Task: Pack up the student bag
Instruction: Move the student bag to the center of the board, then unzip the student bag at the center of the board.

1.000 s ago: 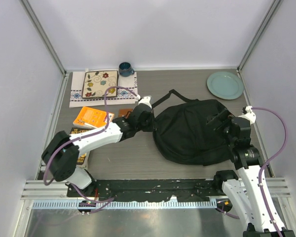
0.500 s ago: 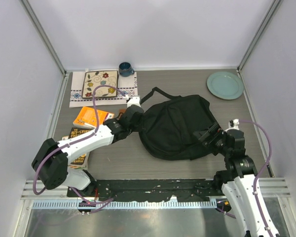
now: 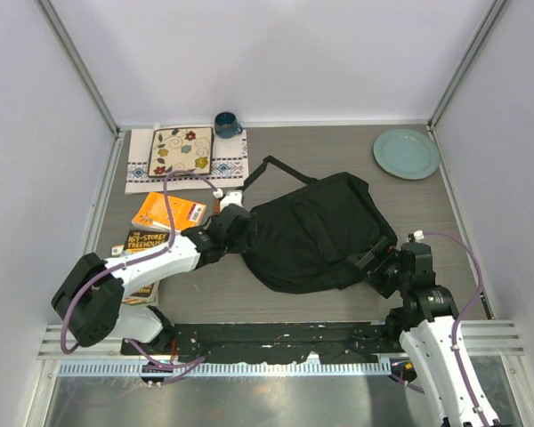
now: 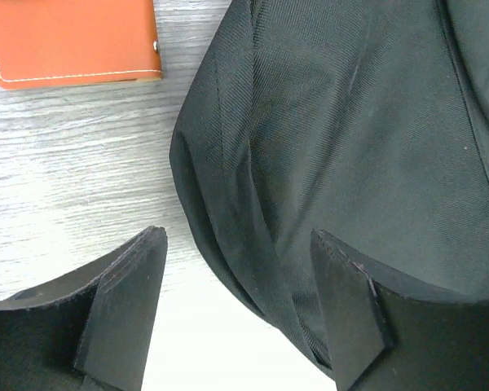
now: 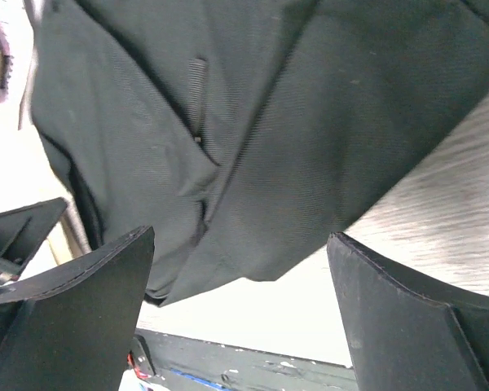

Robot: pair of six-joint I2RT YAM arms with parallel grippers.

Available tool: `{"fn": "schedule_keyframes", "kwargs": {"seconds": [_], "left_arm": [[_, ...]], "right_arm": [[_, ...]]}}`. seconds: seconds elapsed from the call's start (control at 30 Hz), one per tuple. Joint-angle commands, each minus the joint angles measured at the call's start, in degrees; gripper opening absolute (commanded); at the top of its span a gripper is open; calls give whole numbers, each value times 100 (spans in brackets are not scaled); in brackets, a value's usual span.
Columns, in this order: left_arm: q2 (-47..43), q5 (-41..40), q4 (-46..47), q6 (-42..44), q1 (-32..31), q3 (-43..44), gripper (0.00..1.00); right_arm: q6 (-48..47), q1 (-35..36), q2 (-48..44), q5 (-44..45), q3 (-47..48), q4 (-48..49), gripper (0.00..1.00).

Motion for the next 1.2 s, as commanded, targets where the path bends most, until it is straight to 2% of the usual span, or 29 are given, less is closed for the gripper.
{"fn": "schedule_keyframes", "kwargs": {"seconds": [0.0, 0.13, 0.27, 0.57, 0.63, 0.77, 0.8, 0.83, 0.87, 0.9, 0.93, 0.97, 1.13, 1.17], "left_arm": [[-543, 17, 121, -176, 11, 35, 76], [-1096, 270, 101, -272, -24, 27, 82], [-1264, 359, 145, -361, -217, 53, 84], [-695, 588, 347, -396, -745, 474, 84], [-562, 702, 435, -369, -850, 563, 84], [-272, 913, 655, -308, -956, 791, 84], [-158, 948, 681, -299, -965, 826, 84], [-114, 1044, 725, -290, -991, 861, 84], [-44, 1123, 830, -290, -991, 905, 84], [79, 1176, 866, -290, -991, 932, 84], [167, 1264, 884, -325, -1009, 1010, 84], [246, 1299, 936, -343, -1018, 1037, 84], [869, 1326, 1094, -396, -1307, 1222, 84], [976, 1387, 1208, -465, -1325, 1222, 83]], "right_arm": [[-211, -23, 282, 439, -118, 44, 95], [-221, -14, 432, 618, -285, 227, 95], [-98, -14, 747, 582, -470, 684, 95], [368, -5, 1381, 626, -786, 2018, 95], [535, 3, 1521, 600, -970, 2301, 92], [597, -5, 1575, 714, -1138, 2697, 73], [589, -5, 1557, 696, -1199, 2776, 59], [545, 3, 1470, 653, -1252, 2881, 51], [545, 3, 1417, 609, -1348, 3004, 47], [536, 3, 1364, 565, -1392, 3066, 20], [484, -5, 1285, 512, -1445, 3145, 8], [466, -5, 1110, 460, -1567, 3250, 0], [281, 12, 127, -155, -2111, 3751, 0], [255, 3, -398, -269, -2348, 3865, 0]]}}
